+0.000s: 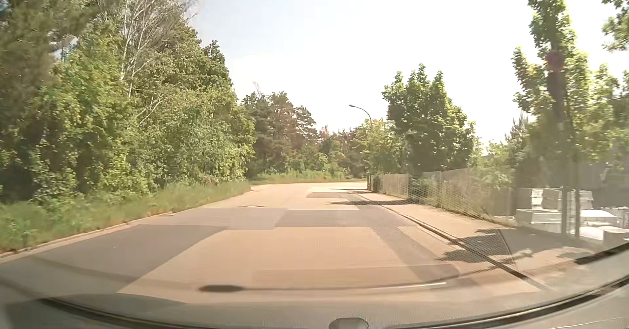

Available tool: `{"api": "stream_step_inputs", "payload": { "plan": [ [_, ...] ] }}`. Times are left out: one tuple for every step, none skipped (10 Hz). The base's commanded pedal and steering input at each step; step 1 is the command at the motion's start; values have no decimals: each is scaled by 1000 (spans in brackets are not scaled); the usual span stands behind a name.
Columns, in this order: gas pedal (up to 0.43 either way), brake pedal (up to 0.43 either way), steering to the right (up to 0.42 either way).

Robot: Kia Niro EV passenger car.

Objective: Follow the waypoints while adhering to traffic rules and regulations

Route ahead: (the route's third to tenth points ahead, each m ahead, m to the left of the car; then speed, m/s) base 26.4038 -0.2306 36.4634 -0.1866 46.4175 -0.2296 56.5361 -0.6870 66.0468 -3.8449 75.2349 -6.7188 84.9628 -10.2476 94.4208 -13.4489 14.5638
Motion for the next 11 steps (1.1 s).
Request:
{"api": "stream_step_inputs", "payload": {
  "plan": [
    [130,0,-1],
    [138,0,-1],
    [138,0,-1],
    [138,0,-1],
    [138,0,-1],
    [138,0,-1],
    [138,0,0],
    [157,0,1],
    [157,0,5],
    [157,0,9],
    [157,0,12]
  ]
}}
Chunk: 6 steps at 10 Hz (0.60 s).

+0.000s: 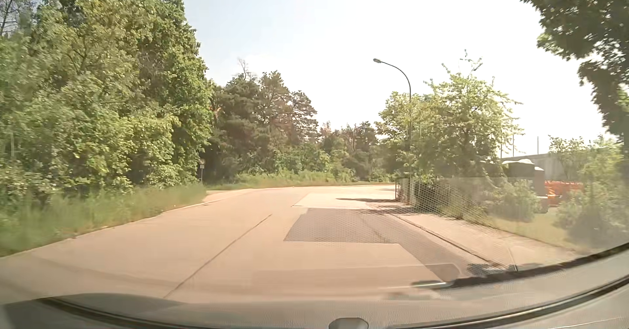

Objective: Follow the waypoints while adhering to traffic rules and regulations

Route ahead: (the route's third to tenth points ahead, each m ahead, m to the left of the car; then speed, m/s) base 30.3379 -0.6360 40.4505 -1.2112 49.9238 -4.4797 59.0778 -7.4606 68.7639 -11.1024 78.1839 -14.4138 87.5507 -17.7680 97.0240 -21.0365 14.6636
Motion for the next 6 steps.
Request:
{"api": "stream_step_inputs", "payload": {
  "plan": [
    [157,0,13],
    [157,0,14],
    [157,0,15],
    [157,0,17],
    [157,0,16],
    [169,0,16]
  ]
}}
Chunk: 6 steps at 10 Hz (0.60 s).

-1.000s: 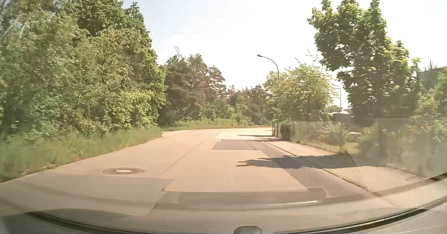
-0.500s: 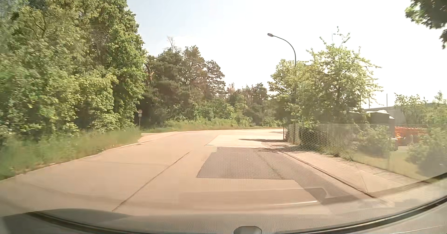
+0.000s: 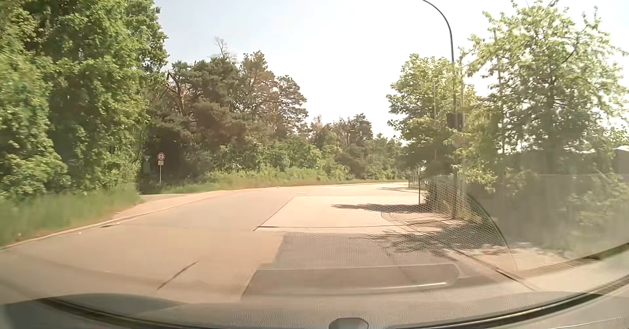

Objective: Follow the waypoints while adhering to traffic rules and regulations

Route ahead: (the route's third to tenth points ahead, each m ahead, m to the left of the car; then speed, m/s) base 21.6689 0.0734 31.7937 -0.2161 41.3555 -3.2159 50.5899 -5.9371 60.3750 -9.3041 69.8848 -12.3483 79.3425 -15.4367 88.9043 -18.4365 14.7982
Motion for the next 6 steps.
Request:
{"api": "stream_step_inputs", "payload": {
  "plan": [
    [177,0,17],
    [177,0,19],
    [177,0,21],
    [177,0,21],
    [177,0,22],
    [177,0,24]
  ]
}}
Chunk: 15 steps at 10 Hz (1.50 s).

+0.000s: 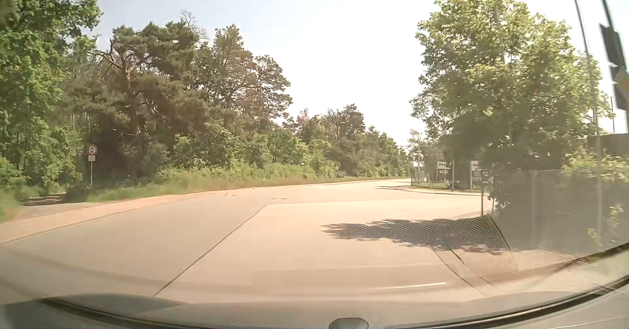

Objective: Follow the waypoints while adhering to traffic rules and regulations

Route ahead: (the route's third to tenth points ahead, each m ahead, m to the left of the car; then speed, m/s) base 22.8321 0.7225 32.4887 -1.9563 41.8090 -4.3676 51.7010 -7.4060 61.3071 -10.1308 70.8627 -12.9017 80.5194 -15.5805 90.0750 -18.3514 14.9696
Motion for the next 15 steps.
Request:
{"api": "stream_step_inputs", "payload": {
  "plan": [
    [177,0,26],
    [177,0,28],
    [177,0,30],
    [177,0,30],
    [177,0,30],
    [177,0,31],
    [177,0,32],
    [177,0,33],
    [177,0,32],
    [177,0,32],
    [177,0,32],
    [177,0,32],
    [189,0,31],
    [189,0,31],
    [197,0,31]
  ]
}}
